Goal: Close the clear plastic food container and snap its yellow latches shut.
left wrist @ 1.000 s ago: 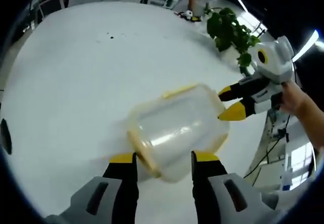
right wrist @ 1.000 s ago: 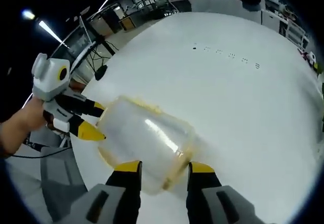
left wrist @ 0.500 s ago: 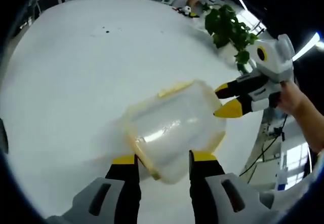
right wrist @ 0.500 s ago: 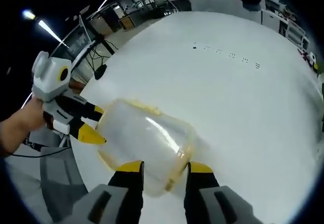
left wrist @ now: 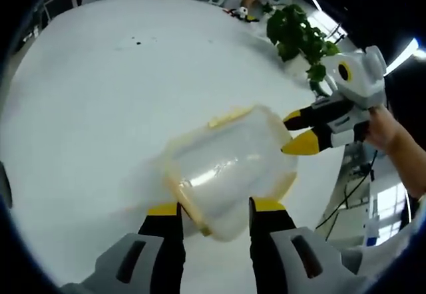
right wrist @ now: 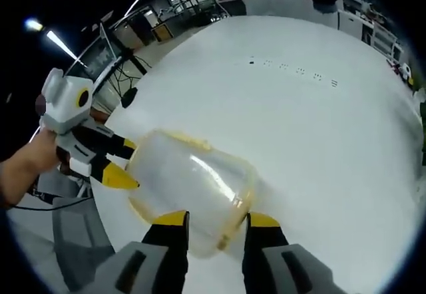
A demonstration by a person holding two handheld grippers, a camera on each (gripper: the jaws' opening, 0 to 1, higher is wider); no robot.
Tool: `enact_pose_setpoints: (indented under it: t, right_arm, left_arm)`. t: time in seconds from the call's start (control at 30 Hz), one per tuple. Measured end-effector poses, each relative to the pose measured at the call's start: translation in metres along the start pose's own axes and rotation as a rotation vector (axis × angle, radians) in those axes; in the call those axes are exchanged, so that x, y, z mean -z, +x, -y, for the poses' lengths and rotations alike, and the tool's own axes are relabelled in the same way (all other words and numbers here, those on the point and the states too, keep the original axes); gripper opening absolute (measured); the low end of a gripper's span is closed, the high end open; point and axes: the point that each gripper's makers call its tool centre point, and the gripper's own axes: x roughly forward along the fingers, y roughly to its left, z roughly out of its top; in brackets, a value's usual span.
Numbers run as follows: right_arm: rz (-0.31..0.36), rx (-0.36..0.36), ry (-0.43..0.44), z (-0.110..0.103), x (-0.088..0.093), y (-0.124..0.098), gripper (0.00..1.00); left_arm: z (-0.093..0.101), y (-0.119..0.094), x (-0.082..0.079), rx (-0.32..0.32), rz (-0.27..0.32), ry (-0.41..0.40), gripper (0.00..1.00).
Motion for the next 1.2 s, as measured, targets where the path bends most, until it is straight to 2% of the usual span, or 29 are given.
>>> enact_pose_setpoints:
  t: [0.4,0.6,0.77,0.97,1.03,1.1,1.2]
  right_arm:
    - [0.04,0.001,0.011,0.001,0.0,0.0,0.3]
    - [0.027,0.005,0.012,0.001,0.0,-0.001,0.31]
    - [0.024,-0.009,0.02,0.002,0.0,-0.002,0.31]
    - [-0.009,0.003,-0.072,0.0,-0.001,-0.004,0.33]
    - [-0.012,0.005,-0.09,-0.001,-0.002,-0.005,0.37]
    - [-0.016,0.02,-0.164,0.001,-0.004,-0.008,0.42]
    - [-0.045,0.031,-0.266,0.001,-0.003,-0.011,0.42]
  left_arm:
    - [0.001,0.003,-0.001,-0.004,-0.008,0.008,0.36]
    - [0.0,0.004,-0.002,-0.003,-0.009,0.002,0.37]
    - [0.001,0.003,-0.003,0.003,0.008,0.029,0.39]
    - [0.0,0.001,-0.006,-0.008,0.014,0.08,0.4]
    - [0.001,-0.001,-0.009,-0.013,0.03,0.123,0.4]
    - [0.003,-0.004,-0.011,-0.003,0.038,0.159,0.43]
    - [0.004,-0.008,-0.014,0.004,0.04,0.206,0.47]
